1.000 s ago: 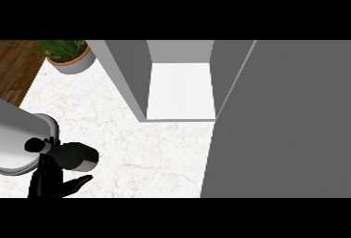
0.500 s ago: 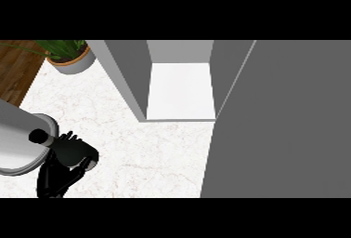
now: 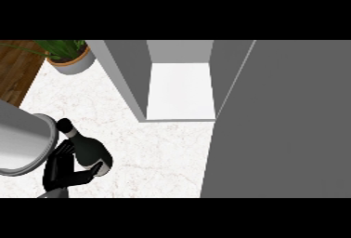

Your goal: Pick up the wine, place it into the cabinet and close the cabinet

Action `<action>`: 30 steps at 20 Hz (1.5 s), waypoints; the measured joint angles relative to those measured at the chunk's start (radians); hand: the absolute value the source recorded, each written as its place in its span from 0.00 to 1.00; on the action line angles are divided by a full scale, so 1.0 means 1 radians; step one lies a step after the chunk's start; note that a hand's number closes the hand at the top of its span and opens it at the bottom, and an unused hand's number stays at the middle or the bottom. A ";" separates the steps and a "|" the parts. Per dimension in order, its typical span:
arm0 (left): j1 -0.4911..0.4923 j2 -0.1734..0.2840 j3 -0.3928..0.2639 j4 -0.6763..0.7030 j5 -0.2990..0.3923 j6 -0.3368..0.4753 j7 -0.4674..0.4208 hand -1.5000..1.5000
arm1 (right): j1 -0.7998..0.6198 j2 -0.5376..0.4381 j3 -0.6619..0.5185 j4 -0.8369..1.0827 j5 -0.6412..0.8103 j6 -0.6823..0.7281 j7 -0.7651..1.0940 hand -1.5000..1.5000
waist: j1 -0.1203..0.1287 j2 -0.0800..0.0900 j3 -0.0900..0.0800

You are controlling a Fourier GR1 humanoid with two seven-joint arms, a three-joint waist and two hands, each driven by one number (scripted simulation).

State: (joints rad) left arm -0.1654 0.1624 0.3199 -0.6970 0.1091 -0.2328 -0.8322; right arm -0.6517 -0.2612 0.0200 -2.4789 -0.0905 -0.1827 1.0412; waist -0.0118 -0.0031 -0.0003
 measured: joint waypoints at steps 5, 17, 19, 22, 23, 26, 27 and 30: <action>-0.037 -0.073 -0.089 -0.035 -0.078 0.072 -0.031 1.00 | -0.004 -0.006 -0.006 0.006 -0.003 0.003 -0.003 0.00 | 0.000 -0.001 0.002; -0.014 -0.155 -0.290 -0.330 -0.081 0.179 0.060 1.00 | 0.037 -0.018 -0.054 0.008 -0.022 0.020 -0.015 0.00 | 0.010 -0.003 0.001; -0.016 -0.158 -0.336 -0.405 -0.050 0.192 0.120 1.00 | 0.045 -0.012 -0.054 0.011 -0.025 0.023 -0.024 0.00 | 0.011 -0.003 0.001; 0.002 -0.160 -0.412 -0.523 -0.001 0.219 0.210 1.00 | 0.049 -0.009 -0.048 0.010 -0.028 0.024 -0.023 0.00 | 0.011 -0.004 0.001; 0.005 -0.160 -0.440 -0.568 0.015 0.233 0.247 1.00 | 0.048 -0.007 -0.038 0.010 -0.027 0.023 -0.022 0.00 | 0.011 -0.005 0.001; -0.004 -0.161 -0.519 -0.688 0.061 0.305 0.356 1.00 | 0.054 0.000 -0.034 0.016 -0.031 0.025 -0.031 0.00 | 0.011 -0.004 0.001; -0.014 -0.162 -0.549 -0.717 0.073 0.341 0.387 1.00 | 0.058 0.000 -0.040 0.017 -0.032 0.026 -0.031 0.00 | 0.009 -0.004 0.001; -0.045 -0.162 -0.616 -0.813 0.090 0.440 0.498 1.00 | 0.060 -0.004 -0.064 0.016 -0.040 0.033 -0.029 0.00 | 0.007 -0.004 0.001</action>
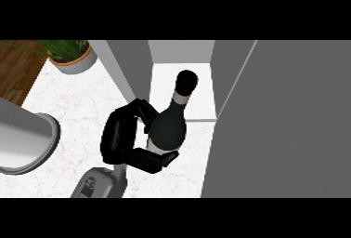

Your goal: Pick up the wine, place it into the cabinet and close the cabinet

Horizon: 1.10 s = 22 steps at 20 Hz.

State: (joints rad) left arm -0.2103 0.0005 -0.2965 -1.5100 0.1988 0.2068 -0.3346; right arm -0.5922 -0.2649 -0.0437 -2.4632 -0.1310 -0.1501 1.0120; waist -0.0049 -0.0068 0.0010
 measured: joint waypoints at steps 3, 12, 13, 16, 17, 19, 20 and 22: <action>-0.068 0.000 -0.039 -0.049 0.004 0.095 0.100 1.00 | 0.005 -0.001 -0.007 -0.002 -0.006 0.006 0.001 0.00 | -0.004 0.001 0.000; -0.308 0.000 -0.046 0.002 0.015 0.285 0.293 1.00 | 0.005 0.001 -0.029 0.009 -0.019 0.024 -0.006 0.00 | -0.009 0.005 0.000; -0.332 0.000 -0.043 0.015 0.011 0.301 0.302 1.00 | 0.012 0.003 -0.030 0.009 -0.021 0.027 -0.008 0.00 | -0.009 0.005 -0.001; -0.391 0.000 -0.014 0.066 0.014 0.316 0.309 1.00 | -0.002 0.001 -0.030 0.010 -0.024 0.026 -0.002 0.00 | -0.009 0.005 -0.001; -0.413 0.000 -0.015 0.091 0.024 0.326 0.303 1.00 | -0.002 0.005 -0.026 0.010 -0.024 0.026 -0.003 0.00 | -0.010 0.005 -0.001; -0.436 0.000 -0.008 0.129 0.021 0.328 0.286 1.00 | 0.015 0.012 -0.016 0.007 -0.024 0.027 -0.008 0.00 | -0.010 0.006 -0.001; -0.449 0.000 -0.009 0.159 0.012 0.327 0.270 1.00 | 0.012 0.012 -0.016 0.008 -0.024 0.027 -0.008 0.00 | -0.011 0.006 -0.001; -0.457 0.000 -0.017 0.178 -0.021 0.337 0.265 1.00 | 0.034 0.013 -0.022 0.006 -0.026 0.033 -0.015 0.00 | -0.009 0.006 -0.001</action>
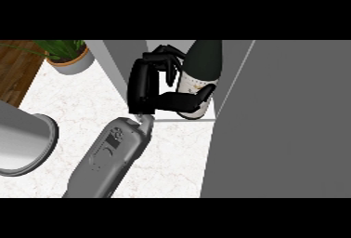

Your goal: Pick up the wine, place it into the cabinet and close the cabinet

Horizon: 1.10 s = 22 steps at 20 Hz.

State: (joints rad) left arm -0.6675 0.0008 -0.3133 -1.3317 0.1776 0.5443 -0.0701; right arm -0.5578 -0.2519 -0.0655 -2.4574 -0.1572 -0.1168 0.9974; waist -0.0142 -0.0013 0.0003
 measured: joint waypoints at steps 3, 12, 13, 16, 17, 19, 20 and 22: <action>-0.036 0.001 0.001 0.063 -0.031 0.009 -0.027 1.00 | -0.005 -0.001 -0.004 0.004 -0.001 0.007 -0.007 0.00 | 0.000 0.001 0.000; -0.067 0.000 -0.007 0.246 0.016 0.012 -0.175 1.00 | -0.023 0.003 0.000 0.023 -0.005 0.012 -0.010 0.00 | -0.004 0.002 0.000; -0.068 0.000 -0.020 0.251 0.027 0.025 -0.182 1.00 | -0.021 0.001 -0.010 0.025 -0.007 0.015 -0.011 0.00 | -0.004 0.002 -0.001; -0.080 -0.001 -0.004 0.322 0.053 0.008 -0.238 1.00 | -0.019 0.008 -0.012 0.037 -0.011 0.022 -0.027 0.00 | -0.005 0.003 -0.001; -0.073 -0.001 -0.009 0.338 0.067 0.008 -0.259 1.00 | -0.028 0.002 -0.024 0.037 -0.014 0.024 -0.024 0.00 | -0.007 0.003 0.000; -0.075 -0.001 -0.015 0.371 0.094 0.004 -0.284 1.00 | -0.020 0.005 -0.022 0.037 -0.017 0.028 -0.026 0.00 | -0.007 0.003 -0.001; -0.089 -0.001 -0.018 0.395 0.107 0.013 -0.289 1.00 | -0.026 0.010 -0.013 0.039 -0.017 0.028 -0.028 0.00 | -0.007 0.003 0.000; -0.085 -0.001 -0.029 0.432 0.129 0.017 -0.323 1.00 | -0.016 0.010 -0.019 0.039 -0.021 0.034 -0.033 0.00 | -0.010 0.004 0.000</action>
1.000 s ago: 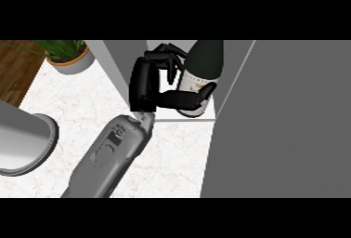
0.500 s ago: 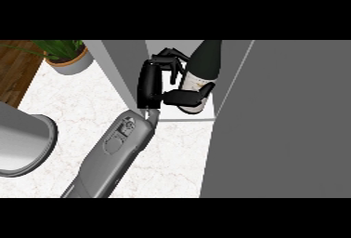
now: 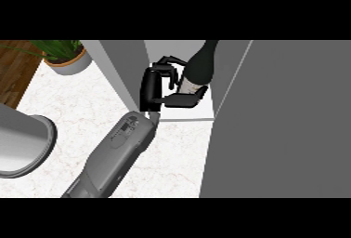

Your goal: Pick up the wine, place it into the cabinet and close the cabinet

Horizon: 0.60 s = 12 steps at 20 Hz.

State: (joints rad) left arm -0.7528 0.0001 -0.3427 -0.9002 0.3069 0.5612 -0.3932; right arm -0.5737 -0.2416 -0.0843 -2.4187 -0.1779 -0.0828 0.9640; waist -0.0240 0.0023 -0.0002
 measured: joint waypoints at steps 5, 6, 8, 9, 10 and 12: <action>-0.031 0.000 -0.018 0.125 0.036 0.002 -0.063 1.00 | 0.003 0.007 0.002 0.002 -0.006 0.006 -0.004 0.00 | -0.005 0.001 0.000; -0.034 0.000 -0.032 0.144 0.038 0.009 -0.072 1.00 | 0.001 0.011 0.008 0.002 -0.006 0.003 -0.003 0.00 | -0.005 0.001 0.000; -0.031 0.000 -0.047 0.185 0.051 0.015 -0.103 1.00 | 0.017 0.017 0.006 0.008 -0.018 0.015 -0.021 0.00 | -0.007 0.002 0.000; -0.040 0.000 -0.043 0.214 0.053 0.012 -0.116 1.00 | 0.015 0.014 0.005 0.006 -0.018 0.014 -0.018 0.00 | -0.007 0.002 0.000; -0.054 0.000 -0.046 0.236 0.061 0.020 -0.121 1.00 | 0.000 0.011 0.003 0.007 -0.019 0.010 -0.010 0.00 | -0.008 0.002 0.000; -0.035 0.000 -0.056 0.263 0.081 0.029 -0.176 1.00 | -0.010 0.013 0.010 0.009 -0.019 0.008 -0.009 0.00 | -0.009 0.002 0.000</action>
State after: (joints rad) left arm -0.7874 0.0000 -0.3986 -0.6368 0.3879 0.5897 -0.5689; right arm -0.5835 -0.2286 -0.0747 -2.4102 -0.1971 -0.0747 0.9546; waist -0.0331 0.0048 -0.0006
